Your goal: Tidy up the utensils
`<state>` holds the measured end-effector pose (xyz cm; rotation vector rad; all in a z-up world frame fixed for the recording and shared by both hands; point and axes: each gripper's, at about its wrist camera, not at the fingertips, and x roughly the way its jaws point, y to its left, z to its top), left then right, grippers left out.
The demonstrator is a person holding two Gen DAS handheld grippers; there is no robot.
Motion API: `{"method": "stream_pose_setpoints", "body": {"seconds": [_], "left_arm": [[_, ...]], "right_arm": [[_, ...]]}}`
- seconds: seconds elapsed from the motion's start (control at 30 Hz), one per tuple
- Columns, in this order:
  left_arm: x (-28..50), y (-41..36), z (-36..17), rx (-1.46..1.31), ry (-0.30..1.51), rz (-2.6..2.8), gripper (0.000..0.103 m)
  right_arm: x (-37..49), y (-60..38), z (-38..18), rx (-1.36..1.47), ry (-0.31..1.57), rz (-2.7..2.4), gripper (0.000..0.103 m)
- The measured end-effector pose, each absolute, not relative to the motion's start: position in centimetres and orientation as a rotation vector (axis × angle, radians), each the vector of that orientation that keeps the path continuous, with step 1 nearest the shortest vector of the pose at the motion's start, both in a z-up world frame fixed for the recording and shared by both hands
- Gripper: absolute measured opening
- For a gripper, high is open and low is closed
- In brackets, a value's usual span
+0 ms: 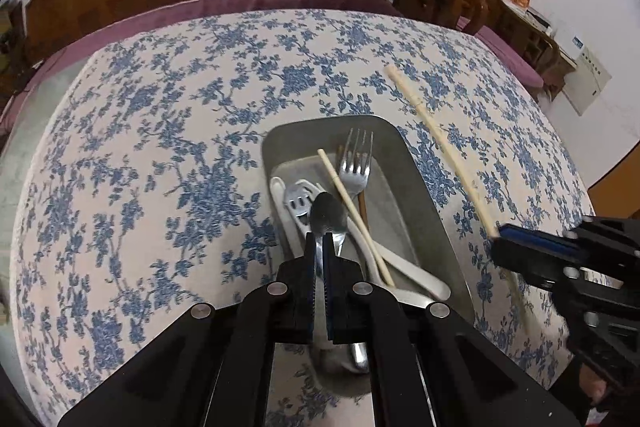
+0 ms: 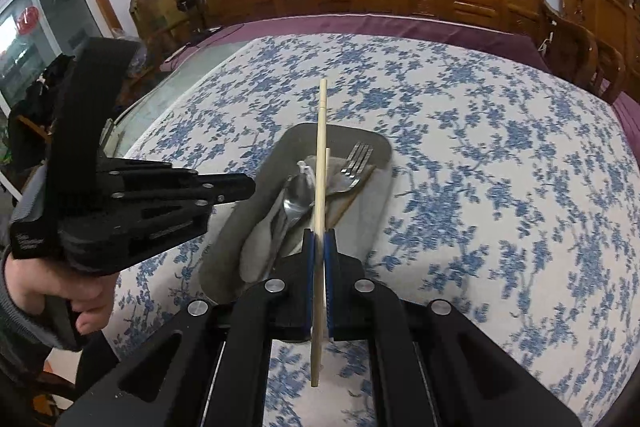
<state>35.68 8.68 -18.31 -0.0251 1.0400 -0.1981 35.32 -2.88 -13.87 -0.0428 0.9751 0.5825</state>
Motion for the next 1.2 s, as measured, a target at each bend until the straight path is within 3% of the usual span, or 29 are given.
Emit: {"method": "stream_pose_setpoints", "body": {"seconds": [0.7,1.03,1.1,1.17,1.2], "left_arm": [[31.0,13.0,-15.2,-0.033,0.97,-0.128,0.002],[29.4,12.7,-14.1,-0.04,0.941,-0.112,0.003],[28.8,12.2,-13.6,-0.036,0.927,-0.106,0.006],[28.2,11.8,-13.2,-0.034,0.909,-0.101,0.019],[27.9,11.6,-13.0,-0.031,0.902,-0.1,0.021]], "right_arm": [[38.3,2.3,-18.8,0.057,1.072,0.592,0.008],[36.2,0.9,-17.3,0.038,1.019,0.575,0.009],[35.4,0.1,-16.4,0.034,0.993,0.567,0.009],[34.3,-1.1,-15.4,0.035,0.957,0.541,0.009],[33.6,-1.8,-14.8,0.036,0.942,0.533,0.009]]}}
